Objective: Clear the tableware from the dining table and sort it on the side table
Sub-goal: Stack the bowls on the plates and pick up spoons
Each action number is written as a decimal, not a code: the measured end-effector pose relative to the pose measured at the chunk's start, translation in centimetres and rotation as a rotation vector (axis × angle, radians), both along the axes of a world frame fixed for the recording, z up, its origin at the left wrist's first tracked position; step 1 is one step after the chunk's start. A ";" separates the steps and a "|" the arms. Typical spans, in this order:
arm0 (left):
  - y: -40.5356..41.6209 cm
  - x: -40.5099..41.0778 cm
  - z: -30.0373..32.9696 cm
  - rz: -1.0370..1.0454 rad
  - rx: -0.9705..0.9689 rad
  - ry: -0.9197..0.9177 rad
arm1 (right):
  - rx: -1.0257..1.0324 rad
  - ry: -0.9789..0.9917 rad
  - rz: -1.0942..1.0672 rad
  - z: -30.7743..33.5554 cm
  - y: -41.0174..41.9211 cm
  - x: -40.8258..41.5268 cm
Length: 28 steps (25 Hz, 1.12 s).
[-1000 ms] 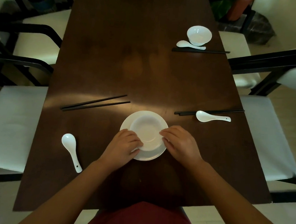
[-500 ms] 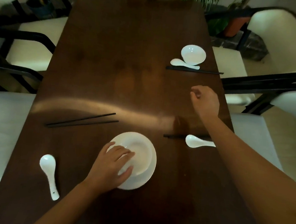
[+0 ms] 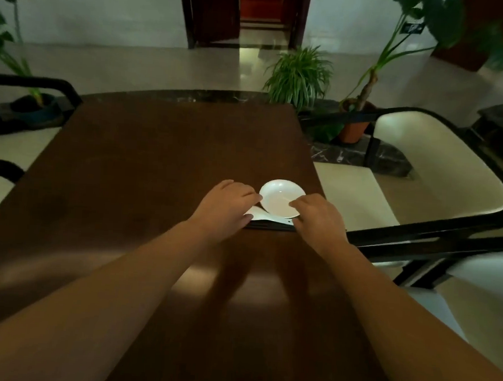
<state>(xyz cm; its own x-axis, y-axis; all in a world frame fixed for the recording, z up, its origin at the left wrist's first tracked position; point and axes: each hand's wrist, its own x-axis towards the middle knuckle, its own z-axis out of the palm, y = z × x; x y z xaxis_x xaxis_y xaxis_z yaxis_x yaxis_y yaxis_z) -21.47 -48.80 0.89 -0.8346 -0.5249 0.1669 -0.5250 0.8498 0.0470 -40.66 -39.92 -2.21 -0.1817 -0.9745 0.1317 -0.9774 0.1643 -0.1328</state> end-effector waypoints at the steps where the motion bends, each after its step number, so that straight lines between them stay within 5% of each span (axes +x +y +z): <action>1: -0.9 -1.8 -1.0 0.009 0.006 -0.005 | 0.005 -0.020 0.019 -0.8 -0.6 -1.1; 4: -2.5 -5.3 -3.7 0.032 0.044 0.018 | -0.026 -0.040 0.056 -2.9 -1.6 -3.5; 10: -4.2 -6.8 -7.5 -0.073 -0.085 -0.282 | 0.000 0.162 0.233 -5.6 -1.8 -5.3; 17: -3.7 -3.8 -5.8 -0.323 -0.262 0.210 | -0.367 0.199 0.332 -4.8 -1.4 -4.3; 22: 0.1 2.9 -2.0 -0.364 -0.318 0.330 | -0.571 0.075 0.442 -2.0 3.0 0.5; 28: 10.3 15.9 1.8 -0.345 -0.116 0.248 | -0.526 -0.171 0.518 1.0 12.4 12.0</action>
<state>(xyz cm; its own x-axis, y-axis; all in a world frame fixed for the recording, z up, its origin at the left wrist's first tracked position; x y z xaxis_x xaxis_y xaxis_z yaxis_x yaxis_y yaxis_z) -5.53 -38.52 2.73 -0.8852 -0.1888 0.4252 -0.1947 0.9804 0.0301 -28.63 -27.51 -1.25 0.2230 -0.7570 0.6142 -0.8711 -0.4376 -0.2231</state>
